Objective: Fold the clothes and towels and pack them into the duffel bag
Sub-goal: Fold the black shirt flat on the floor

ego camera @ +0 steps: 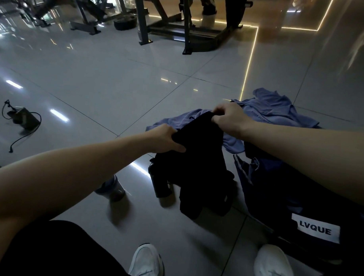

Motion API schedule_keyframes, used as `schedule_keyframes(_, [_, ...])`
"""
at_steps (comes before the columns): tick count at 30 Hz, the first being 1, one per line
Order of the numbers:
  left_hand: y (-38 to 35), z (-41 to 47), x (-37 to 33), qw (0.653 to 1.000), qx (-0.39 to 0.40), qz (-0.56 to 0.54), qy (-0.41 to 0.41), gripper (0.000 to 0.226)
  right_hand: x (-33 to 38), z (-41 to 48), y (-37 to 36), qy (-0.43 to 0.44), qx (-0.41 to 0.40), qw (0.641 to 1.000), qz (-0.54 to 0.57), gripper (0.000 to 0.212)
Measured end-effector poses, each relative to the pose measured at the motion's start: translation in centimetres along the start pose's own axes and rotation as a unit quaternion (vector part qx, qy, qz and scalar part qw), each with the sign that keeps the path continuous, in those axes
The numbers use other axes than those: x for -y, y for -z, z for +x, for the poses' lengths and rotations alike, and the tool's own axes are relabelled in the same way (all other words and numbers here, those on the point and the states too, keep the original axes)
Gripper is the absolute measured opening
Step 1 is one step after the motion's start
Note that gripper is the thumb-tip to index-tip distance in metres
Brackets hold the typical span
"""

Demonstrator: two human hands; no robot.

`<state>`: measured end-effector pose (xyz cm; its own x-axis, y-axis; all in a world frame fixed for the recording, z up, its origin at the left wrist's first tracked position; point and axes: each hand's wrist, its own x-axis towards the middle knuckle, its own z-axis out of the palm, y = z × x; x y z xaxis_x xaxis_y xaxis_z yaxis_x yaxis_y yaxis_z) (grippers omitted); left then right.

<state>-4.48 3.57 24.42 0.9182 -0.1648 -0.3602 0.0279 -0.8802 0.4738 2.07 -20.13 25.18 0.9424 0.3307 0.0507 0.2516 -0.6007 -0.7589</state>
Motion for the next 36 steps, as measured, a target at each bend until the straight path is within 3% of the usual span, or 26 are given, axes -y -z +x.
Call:
schedule_keyframes(4, [-0.6,0.1,2.1,0.995,0.027,-0.087,0.031,0.048,-1.0,0.4,1.2,-0.049,-0.062,0.997,-0.027,0.016])
schedule_keyframes(6, [-0.5,-0.4,1.9,0.992,-0.016,-0.12,0.043,0.047,-1.7,0.3,1.9,-0.074,-0.079,0.993,-0.04,0.014])
schedule_keyframes(8, [-0.1,-0.4,1.5,0.986,-0.068,-0.149,0.043,0.03,-2.6,0.2,2.5,-0.104,-0.079,0.99,-0.058,0.015])
schedule_keyframes(11, [0.4,-0.2,0.7,0.976,-0.115,-0.181,0.028,0.011,-3.6,0.0,3.3,-0.138,-0.058,0.985,-0.09,0.026])
schedule_keyframes(15, [0.8,0.0,-0.3,0.957,-0.189,-0.22,0.006,0.026,-4.4,0.0,3.6,-0.185,-0.016,0.973,-0.141,0.025])
schedule_keyframes(19, [1.2,0.3,-1.1,0.947,-0.23,-0.217,-0.053,0.025,-4.5,-0.3,3.4,-0.202,0.04,0.962,-0.178,0.024])
schedule_keyframes(23, [1.2,0.5,-1.8,0.953,-0.225,-0.184,-0.087,0.023,-3.5,-0.7,3.0,-0.161,0.061,0.97,-0.173,0.015])
schedule_keyframes(26, [0.7,0.8,-2.2,0.958,-0.217,-0.154,-0.105,0.021,-1.7,-0.6,1.6,-0.074,0.095,0.991,-0.063,0.03])
schedule_keyframes(28, [0.4,0.9,-2.5,0.962,-0.21,-0.133,-0.115,0.025,-0.3,-1.0,0.3,-0.034,0.136,0.989,0.052,0.051])
schedule_keyframes(30, [0.2,0.9,-2.9,0.962,-0.21,-0.121,-0.125,0.025,0.9,-1.2,-0.9,-0.004,0.134,0.989,0.064,0.062])
schedule_keyframes(34, [0.1,0.6,-2.9,0.958,-0.22,-0.143,-0.116,0.034,2.1,-1.4,-2.0,0.034,0.121,0.991,0.04,0.015])
schedule_keyframes(36, [-0.1,0.6,-2.8,0.951,-0.219,-0.201,-0.089,0.041,2.0,-1.2,-2.0,0.029,0.101,0.993,0.061,0.012])
